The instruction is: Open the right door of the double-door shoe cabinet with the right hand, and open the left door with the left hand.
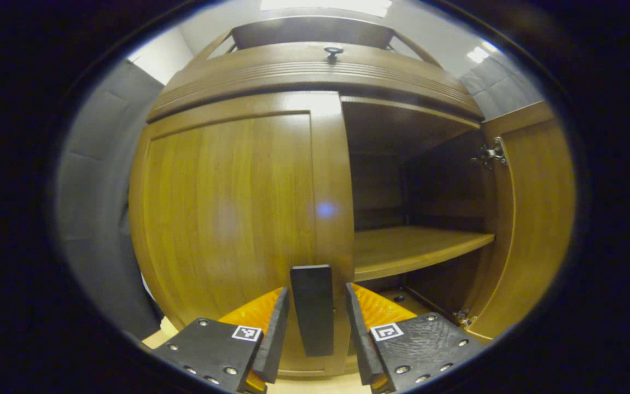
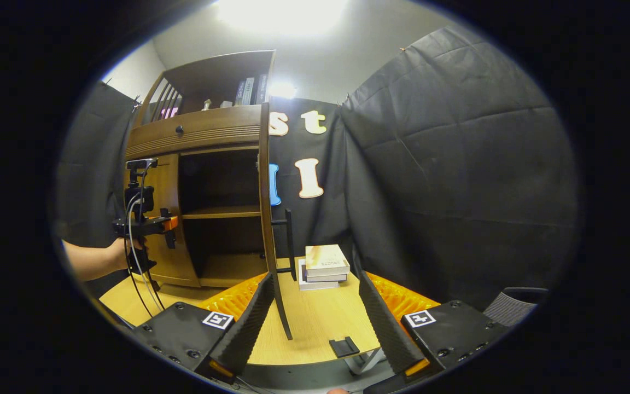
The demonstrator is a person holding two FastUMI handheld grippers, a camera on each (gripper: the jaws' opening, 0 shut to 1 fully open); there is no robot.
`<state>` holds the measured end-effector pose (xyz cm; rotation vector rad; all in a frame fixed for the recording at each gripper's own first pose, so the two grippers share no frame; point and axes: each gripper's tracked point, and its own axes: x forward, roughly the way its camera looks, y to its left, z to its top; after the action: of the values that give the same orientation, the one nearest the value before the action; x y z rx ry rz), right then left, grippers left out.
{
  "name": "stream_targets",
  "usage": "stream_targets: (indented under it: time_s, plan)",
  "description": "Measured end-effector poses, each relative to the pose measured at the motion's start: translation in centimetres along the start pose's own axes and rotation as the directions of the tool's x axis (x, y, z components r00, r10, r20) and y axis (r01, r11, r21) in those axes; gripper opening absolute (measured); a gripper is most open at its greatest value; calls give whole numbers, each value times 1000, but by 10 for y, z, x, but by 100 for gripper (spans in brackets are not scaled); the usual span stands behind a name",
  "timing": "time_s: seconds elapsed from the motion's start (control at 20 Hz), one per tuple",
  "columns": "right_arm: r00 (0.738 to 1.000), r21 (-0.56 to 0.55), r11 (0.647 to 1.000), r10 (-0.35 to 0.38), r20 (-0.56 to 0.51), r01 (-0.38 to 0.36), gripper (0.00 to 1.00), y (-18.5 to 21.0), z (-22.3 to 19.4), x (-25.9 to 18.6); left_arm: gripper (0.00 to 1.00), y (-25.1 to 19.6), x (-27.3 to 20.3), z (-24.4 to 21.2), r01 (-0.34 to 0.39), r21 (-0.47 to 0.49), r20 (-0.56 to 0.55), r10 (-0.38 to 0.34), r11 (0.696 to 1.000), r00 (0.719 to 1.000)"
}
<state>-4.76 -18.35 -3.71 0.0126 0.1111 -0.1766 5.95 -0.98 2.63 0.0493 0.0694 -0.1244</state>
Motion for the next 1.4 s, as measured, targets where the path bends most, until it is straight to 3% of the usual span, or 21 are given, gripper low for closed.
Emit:
stream_targets:
  time_s: [0.05, 0.1, 0.45, 0.75, 1.2, 1.25, 1.3, 1.4]
  plan:
    - [1000, 3, 1000, 6, 3, -6, 93, 1, 2, 2, 44, 0, 6, -5, 0, -33, -3, -1, 999, 1000]
    - [1000, 6, 1000, 13, 8, -13, 98, 2, 2, 2, 29, -2, 7, 1, -4, -21, -6, 4, 1000, 1000]
    - [998, 35, 998, 54, 27, -55, 98, 15, 8, 13, 22, 3, -36, -1, 53, -14, -39, -53, 999, 998]
    - [993, 33, 993, 110, 45, -111, 98, 39, 12, 22, 23, 21, -99, 0, 72, -23, -24, -73, 997, 997]
    - [976, 8, 977, 212, 48, -213, 98, 92, 13, 26, 22, 66, -173, 2, 42, -35, -13, -42, 999, 999]
    - [973, 9, 974, 226, 44, -227, 93, 98, 11, 27, 22, 71, -177, 2, 41, -36, -15, -42, 998, 999]
    - [971, 12, 971, 238, 38, -239, 98, 104, 10, 27, 22, 77, -180, 1, 40, -38, -14, -41, 998, 999]
    - [966, 16, 966, 256, 34, -257, 98, 116, 10, 28, 22, 86, -186, 2, 28, -48, -14, -29, 998, 999]
